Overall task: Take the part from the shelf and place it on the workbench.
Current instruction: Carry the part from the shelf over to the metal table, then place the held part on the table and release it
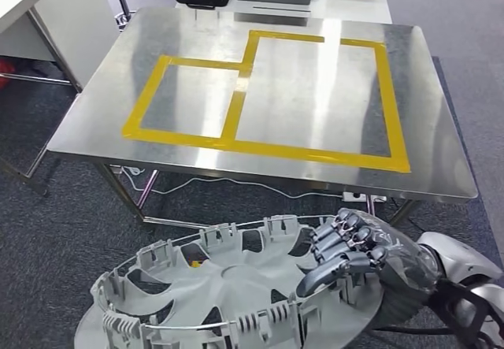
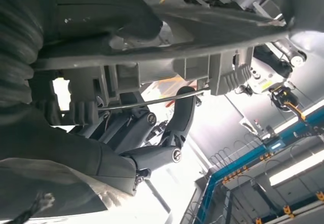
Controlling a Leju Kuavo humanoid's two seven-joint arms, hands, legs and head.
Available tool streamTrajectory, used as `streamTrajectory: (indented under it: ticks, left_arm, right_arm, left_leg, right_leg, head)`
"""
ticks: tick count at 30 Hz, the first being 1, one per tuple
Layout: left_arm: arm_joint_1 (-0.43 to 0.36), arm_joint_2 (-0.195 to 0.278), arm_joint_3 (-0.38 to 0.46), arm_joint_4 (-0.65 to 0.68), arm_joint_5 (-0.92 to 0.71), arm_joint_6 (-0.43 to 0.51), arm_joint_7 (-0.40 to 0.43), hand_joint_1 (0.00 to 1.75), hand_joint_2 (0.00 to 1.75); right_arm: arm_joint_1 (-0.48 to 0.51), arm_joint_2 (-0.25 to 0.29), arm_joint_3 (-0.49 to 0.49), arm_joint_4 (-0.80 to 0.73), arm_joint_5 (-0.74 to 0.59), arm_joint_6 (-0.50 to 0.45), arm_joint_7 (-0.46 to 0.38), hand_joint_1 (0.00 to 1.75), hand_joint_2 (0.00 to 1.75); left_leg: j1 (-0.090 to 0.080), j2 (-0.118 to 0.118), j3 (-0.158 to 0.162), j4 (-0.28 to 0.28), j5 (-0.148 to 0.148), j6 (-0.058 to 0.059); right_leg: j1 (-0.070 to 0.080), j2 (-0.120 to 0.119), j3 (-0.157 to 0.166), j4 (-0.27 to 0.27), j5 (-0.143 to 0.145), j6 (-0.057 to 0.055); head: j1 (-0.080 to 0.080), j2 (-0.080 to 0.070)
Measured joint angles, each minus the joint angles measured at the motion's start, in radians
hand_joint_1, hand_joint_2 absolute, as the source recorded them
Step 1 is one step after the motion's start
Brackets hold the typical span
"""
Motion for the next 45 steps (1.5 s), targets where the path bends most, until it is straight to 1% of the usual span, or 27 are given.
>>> streamTrajectory:
  ticks: [1, 2, 4, 6, 8, 11, 12, 15, 16, 17, 18, 20, 21, 22, 24, 27, 29, 31, 32, 33, 35, 36, 37, 39, 41, 43, 45]
  left_arm:
    - [0.043, 0.029, -0.143, -0.055, 0.295, 0.104, 0.085, 0.00, 1.75]
    - [0.081, 0.064, -0.278, -0.098, 0.560, 0.198, 0.124, 0.00, 1.75]
    - [0.134, 0.137, -0.527, -0.162, 0.997, 0.326, 0.092, 0.00, 1.75]
    - [0.164, 0.187, -0.705, -0.205, 1.224, 0.377, 0.037, 0.00, 1.75]
    - [0.192, 0.230, -0.838, -0.239, 1.232, 0.397, 0.021, 0.00, 1.75]
    - [0.223, 0.277, -0.974, -0.280, 0.947, 0.408, 0.015, 0.00, 1.75]
    - [0.227, 0.290, -1.007, -0.291, 0.862, 0.415, 0.012, 0.00, 1.75]
    - [0.232, 0.332, -1.091, -0.310, 0.817, 0.452, -0.008, 0.00, 1.75]
    - [0.235, 0.345, -1.117, -0.313, 0.832, 0.464, -0.014, 0.00, 1.75]
    - [0.238, 0.357, -1.140, -0.317, 0.843, 0.474, -0.019, 0.00, 1.75]
    - [0.239, 0.367, -1.160, -0.319, 0.849, 0.480, -0.022, 0.00, 1.75]
    - [0.241, 0.383, -1.191, -0.325, 0.854, 0.486, -0.027, 0.00, 1.75]
    - [0.242, 0.390, -1.203, -0.328, 0.856, 0.489, -0.029, 0.00, 1.75]
    - [0.242, 0.397, -1.213, -0.332, 0.857, 0.494, -0.034, 0.00, 1.75]
    - [0.243, 0.407, -1.234, -0.339, 0.855, 0.528, -0.053, 0.00, 1.75]
    - [0.248, 0.403, -1.261, -0.365, 0.814, 0.691, -0.142, 0.00, 1.75]
    - [0.241, 0.384, -1.272, -0.381, 0.800, 0.804, -0.207, 0.00, 1.75]
    - [0.233, 0.367, -1.282, -0.386, 0.802, 0.851, -0.237, 0.00, 1.75]
    - [0.233, 0.360, -1.288, -0.387, 0.804, 0.861, -0.245, 0.00, 1.75]
    - [0.233, 0.355, -1.292, -0.387, 0.805, 0.874, -0.253, 0.00, 1.75]
    - [0.247, 0.347, -1.296, -0.386, 0.805, 0.916, -0.292, 0.00, 1.75]
    - [0.265, 0.344, -1.290, -0.379, 0.808, 0.927, -0.346, 0.00, 1.75]
    - [0.287, 0.342, -1.275, -0.354, 0.810, 0.914, -0.439, 0.00, 1.75]
    - [0.312, 0.337, -1.214, -0.228, 0.801, 0.814, -0.706, 0.00, 1.75]
    - [0.302, 0.330, -1.132, -0.084, 0.747, 0.719, -0.927, 0.00, 1.75]
    - [0.287, 0.318, -1.048, -0.031, 0.662, 0.677, -0.975, 0.00, 1.75]
    - [0.272, 0.293, -0.962, -0.024, 0.571, 0.641, -0.893, 0.00, 1.75]
  right_arm:
    - [0.000, 0.003, 0.004, 0.005, -0.004, -0.001, -0.001, 1.75, 1.75]
    - [0.001, 0.005, 0.007, 0.008, -0.006, -0.003, -0.001, 1.75, 1.75]
    - [0.002, 0.008, 0.012, 0.014, -0.002, -0.009, -0.004, 1.75, 1.75]
    - [0.002, 0.009, 0.017, 0.021, 0.006, -0.014, -0.009, 1.75, 1.75]
    - [0.001, 0.012, 0.020, 0.026, 0.010, -0.017, -0.015, 1.75, 1.75]
    - [-0.001, 0.017, 0.023, 0.028, 0.011, -0.017, -0.020, 1.75, 1.75]
    - [-0.002, 0.018, 0.024, 0.029, 0.013, -0.017, -0.022, 1.75, 1.75]
    - [-0.004, 0.020, 0.028, 0.033, 0.025, -0.016, -0.028, 1.75, 1.75]
    - [-0.003, 0.020, 0.030, 0.036, 0.029, -0.017, -0.030, 1.75, 1.75]
    - [-0.003, 0.020, 0.033, 0.038, 0.033, -0.017, -0.033, 1.75, 1.75]
    - [-0.003, 0.020, 0.035, 0.040, 0.034, -0.017, -0.034, 1.75, 1.75]
    - [-0.004, 0.020, 0.039, 0.043, 0.035, -0.017, -0.036, 1.75, 1.75]
    - [-0.007, 0.021, 0.041, 0.045, 0.036, -0.018, -0.036, 1.75, 1.75]
    - [-0.009, 0.022, 0.042, 0.046, 0.038, -0.018, -0.036, 1.75, 1.75]
    - [-0.013, 0.023, 0.044, 0.047, 0.046, -0.023, -0.034, 1.75, 1.75]
    - [-0.012, 0.025, 0.047, 0.044, 0.071, -0.054, -0.014, 1.75, 1.75]
    - [-0.004, 0.025, 0.047, 0.039, 0.088, -0.086, 0.002, 1.75, 1.75]
    - [0.007, 0.025, 0.047, 0.036, 0.096, -0.103, 0.011, 1.75, 1.75]
    - [0.012, 0.025, 0.047, 0.035, 0.099, -0.107, 0.014, 1.75, 1.75]
    - [0.015, 0.025, 0.047, 0.035, 0.101, -0.110, 0.016, 1.75, 1.75]
    - [0.022, 0.024, 0.046, 0.032, 0.107, -0.129, 0.017, 1.75, 1.75]
    - [0.031, 0.022, 0.044, 0.028, 0.112, -0.148, 0.014, 1.75, 1.75]
    - [0.045, 0.018, 0.039, 0.021, 0.116, -0.172, 0.006, 1.75, 1.75]
    - [0.079, 0.006, 0.020, 0.000, 0.125, -0.209, -0.014, 1.75, 1.75]
    - [0.107, -0.003, -0.002, -0.022, 0.139, -0.218, -0.023, 1.75, 1.75]
    - [0.129, -0.006, -0.015, -0.039, 0.156, -0.218, -0.023, 1.75, 1.75]
    - [0.144, -0.006, -0.018, -0.053, 0.168, -0.218, -0.022, 1.75, 1.75]
  left_leg:
    - [-0.001, 0.002, 0.005, 0.001, -0.005, 0.001]
    - [-0.002, 0.003, 0.011, 0.001, -0.009, 0.001]
    - [-0.003, -0.005, 0.025, 0.003, -0.021, 0.000]
    - [-0.005, -0.016, 0.035, 0.007, -0.033, -0.007]
    - [-0.006, -0.021, 0.036, 0.009, -0.039, -0.017]
    - [-0.005, -0.014, 0.034, 0.018, -0.051, -0.034]
    - [-0.004, -0.008, 0.021, 0.046, -0.063, -0.041]
    - [0.003, 0.003, -0.083, 0.231, -0.121, -0.059]
    - [0.006, 0.004, -0.118, 0.280, -0.126, -0.061]
    - [0.007, 0.004, -0.138, 0.295, -0.111, -0.061]
    - [0.008, 0.004, -0.139, 0.274, -0.076, -0.060]
    - [0.007, 0.006, -0.104, 0.161, 0.015, -0.053]
    - [0.004, 0.007, -0.084, 0.108, 0.041, -0.047]
    - [0.001, 0.009, -0.066, 0.067, 0.046, -0.040]
    - [-0.004, 0.009, -0.051, 0.038, 0.028, -0.029]
    - [0.002, 0.007, -0.035, 0.018, 0.018, -0.015]
    - [0.004, 0.006, -0.025, 0.012, 0.012, -0.004]
    - [0.002, 0.004, -0.022, 0.012, 0.005, 0.003]
    - [0.001, 0.004, -0.017, 0.013, 0.001, 0.005]
    - [0.000, 0.003, -0.011, 0.013, -0.003, 0.004]
    - [0.000, 0.001, 0.005, 0.013, -0.016, -0.001]
    - [-0.002, 0.000, 0.012, 0.015, -0.022, -0.006]
    - [-0.004, 0.000, 0.015, 0.016, -0.027, -0.011]
    - [-0.007, 0.002, 0.015, 0.017, -0.032, -0.018]
    - [-0.006, 0.002, 0.015, 0.016, -0.030, -0.009]
    - [-0.006, 0.001, 0.017, 0.012, -0.030, 0.003]
    - [-0.006, 0.002, 0.021, 0.006, -0.029, 0.003]
  right_leg:
    - [0.000, 0.001, -0.027, 0.039, 0.000, 0.000]
    - [0.001, 0.001, -0.038, 0.044, 0.020, -0.001]
    - [0.001, 0.001, -0.004, -0.059, 0.109, -0.006]
    - [0.003, 0.003, 0.049, -0.176, 0.161, -0.014]
    - [0.006, 0.006, 0.072, -0.215, 0.158, -0.021]
    - [0.003, 0.008, 0.087, -0.227, 0.153, -0.033]
    - [0.000, 0.007, 0.094, -0.230, 0.150, -0.038]
    - [-0.001, 0.001, 0.115, -0.233, 0.133, -0.049]
    - [-0.001, 0.001, 0.123, -0.233, 0.126, -0.049]
    - [-0.001, 0.001, 0.132, -0.233, 0.119, -0.048]
    - [-0.001, 0.001, 0.144, -0.233, 0.111, -0.047]
    - [-0.001, 0.000, 0.165, -0.235, 0.093, -0.040]
    - [0.000, 0.001, 0.174, -0.236, 0.085, -0.035]
    - [0.002, 0.000, 0.178, -0.237, 0.080, -0.030]
    - [0.004, -0.001, 0.181, -0.242, 0.078, -0.020]
    - [0.003, -0.002, 0.165, -0.219, 0.056, -0.007]
    - [0.003, 0.001, 0.103, -0.109, 0.013, -0.003]
    - [0.003, 0.002, 0.011, 0.024, -0.017, -0.001]
    - [0.003, 0.002, -0.020, 0.053, -0.007, -0.001]
    - [0.003, 0.002, -0.030, 0.041, 0.025, -0.001]
    - [0.003, 0.003, 0.003, -0.076, 0.120, -0.006]
    - [0.004, 0.006, 0.030, -0.137, 0.153, -0.009]
    - [0.005, 0.008, 0.052, -0.184, 0.166, -0.013]
    - [0.006, 0.012, 0.072, -0.218, 0.159, -0.018]
    - [0.006, 0.012, 0.073, -0.227, 0.158, -0.019]
    - [0.007, 0.011, 0.075, -0.228, 0.157, -0.019]
    - [0.008, 0.010, 0.077, -0.228, 0.155, -0.023]
  head:
    - [0.001, 0.000]
    - [0.000, 0.000]
    - [0.000, 0.000]
    - [0.002, 0.000]
    - [0.000, 0.000]
    - [-0.005, 0.000]
    - [-0.006, 0.000]
    - [-0.010, 0.000]
    - [-0.010, 0.000]
    - [-0.010, 0.000]
    - [-0.010, 0.000]
    - [-0.010, 0.000]
    - [-0.010, 0.000]
    - [-0.010, 0.000]
    - [-0.011, 0.000]
    - [-0.008, 0.000]
    - [-0.005, 0.000]
    - [-0.004, 0.000]
    - [-0.004, 0.000]
    - [-0.004, 0.000]
    - [-0.003, 0.000]
    - [-0.003, 0.000]
    - [-0.003, 0.000]
    - [-0.005, 0.000]
    - [-0.006, 0.000]
    - [-0.007, 0.000]
    - [-0.007, 0.000]
